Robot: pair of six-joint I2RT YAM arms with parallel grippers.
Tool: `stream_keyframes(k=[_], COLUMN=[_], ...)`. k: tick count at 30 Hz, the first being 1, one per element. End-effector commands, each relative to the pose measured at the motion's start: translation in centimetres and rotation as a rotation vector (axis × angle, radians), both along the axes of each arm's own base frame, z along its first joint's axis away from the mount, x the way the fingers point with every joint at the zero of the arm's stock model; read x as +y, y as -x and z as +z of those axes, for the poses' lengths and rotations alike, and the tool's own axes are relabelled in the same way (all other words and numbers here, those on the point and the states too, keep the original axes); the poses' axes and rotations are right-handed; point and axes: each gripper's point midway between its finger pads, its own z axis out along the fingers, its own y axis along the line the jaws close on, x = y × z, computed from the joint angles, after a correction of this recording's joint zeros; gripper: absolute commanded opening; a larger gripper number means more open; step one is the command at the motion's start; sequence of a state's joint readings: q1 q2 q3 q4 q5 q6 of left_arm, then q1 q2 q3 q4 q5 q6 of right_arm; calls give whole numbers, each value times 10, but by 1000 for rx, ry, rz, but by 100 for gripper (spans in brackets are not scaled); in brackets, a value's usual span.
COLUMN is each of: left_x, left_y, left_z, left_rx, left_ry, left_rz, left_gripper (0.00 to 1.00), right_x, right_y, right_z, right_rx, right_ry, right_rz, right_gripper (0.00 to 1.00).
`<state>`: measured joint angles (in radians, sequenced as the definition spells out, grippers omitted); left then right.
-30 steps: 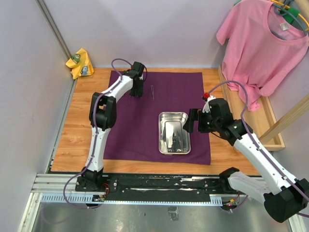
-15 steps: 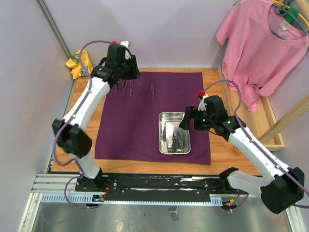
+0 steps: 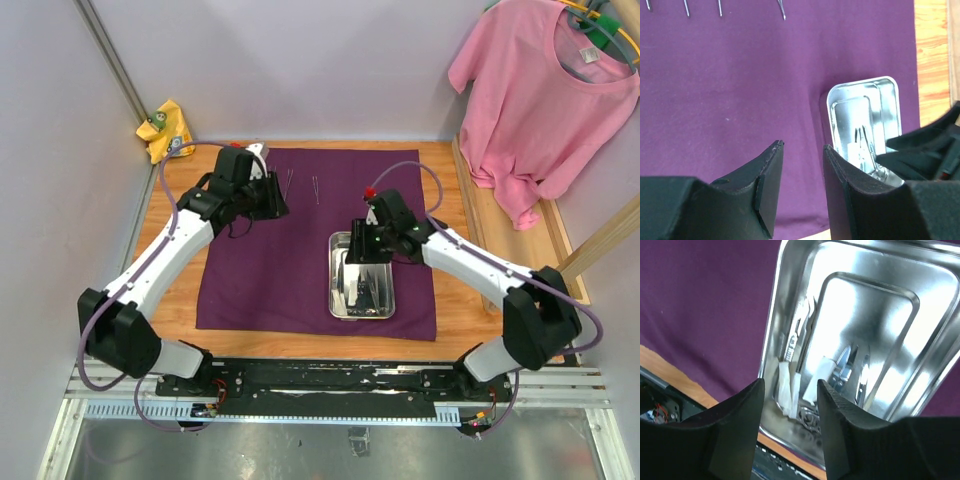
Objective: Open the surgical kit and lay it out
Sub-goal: Pick up the medical item from the container.
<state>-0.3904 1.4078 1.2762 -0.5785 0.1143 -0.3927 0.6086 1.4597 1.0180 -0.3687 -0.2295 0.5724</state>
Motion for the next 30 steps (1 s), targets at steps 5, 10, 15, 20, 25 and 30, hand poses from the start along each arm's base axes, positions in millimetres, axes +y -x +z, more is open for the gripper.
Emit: stream_keyframes(k=[5, 10, 15, 20, 25, 30], left_x=[-5, -2, -2, -5, -4, -5], left_y=[22, 30, 35, 39, 41, 42], left_z=[41, 47, 49, 50, 52, 54], left_rx=[-107, -122, -128, -131, -140, -146], left_ry=[84, 81, 84, 101, 100, 103], left_rz=[-56, -72, -88, -105, -115, -123], left_gripper=[43, 43, 43, 43, 43, 43], right_x=[19, 30, 37, 36, 33, 33], right_y=[-21, -25, -23, -21, -23, -24], right_z=[-15, -28, -38, -46, -52, -58], right_rx=[-30, -25, -22, -11, -10, -6], right_ry=[151, 211, 272, 332, 366, 390], right_rz=[-69, -77, -88, -105, -123, -130], right_gripper=[43, 37, 33, 27, 27, 27])
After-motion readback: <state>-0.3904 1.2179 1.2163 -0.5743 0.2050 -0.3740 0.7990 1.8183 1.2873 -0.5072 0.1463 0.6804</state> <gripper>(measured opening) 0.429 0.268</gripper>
